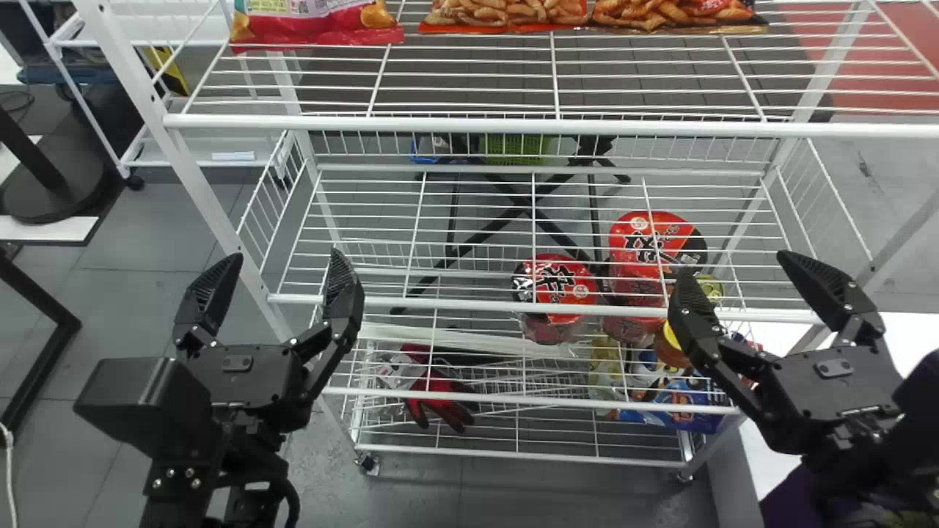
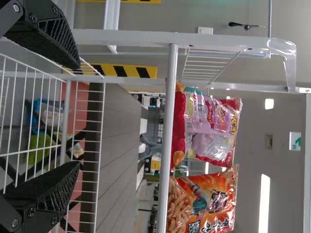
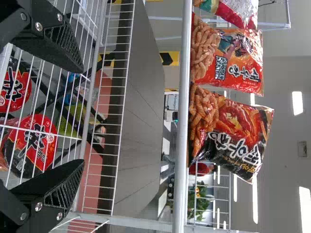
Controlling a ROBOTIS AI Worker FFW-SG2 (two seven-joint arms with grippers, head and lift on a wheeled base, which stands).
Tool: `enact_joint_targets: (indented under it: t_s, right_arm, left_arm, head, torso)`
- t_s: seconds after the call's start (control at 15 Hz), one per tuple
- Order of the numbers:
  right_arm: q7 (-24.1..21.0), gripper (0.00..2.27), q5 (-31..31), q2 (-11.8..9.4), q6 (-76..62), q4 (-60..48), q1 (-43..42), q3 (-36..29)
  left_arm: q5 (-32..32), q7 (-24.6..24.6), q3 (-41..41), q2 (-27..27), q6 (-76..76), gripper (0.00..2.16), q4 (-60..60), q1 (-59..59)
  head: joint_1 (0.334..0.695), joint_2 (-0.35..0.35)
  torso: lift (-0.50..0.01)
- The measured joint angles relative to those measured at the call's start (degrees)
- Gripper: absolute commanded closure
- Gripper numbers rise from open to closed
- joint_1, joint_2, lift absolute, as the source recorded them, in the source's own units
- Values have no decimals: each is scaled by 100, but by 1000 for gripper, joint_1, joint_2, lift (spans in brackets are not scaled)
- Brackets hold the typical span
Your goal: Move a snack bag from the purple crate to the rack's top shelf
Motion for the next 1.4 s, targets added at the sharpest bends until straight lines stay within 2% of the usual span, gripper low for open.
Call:
enact_joint_targets:
  t_s: [1.4]
  right_arm:
    - [158,178,-18,-12,11,33,-26,-61]
  left_arm:
    - [5,0,-20,1,-20,120,35,-18]
  head:
    - [695,44]
  torso:
    - [-390]
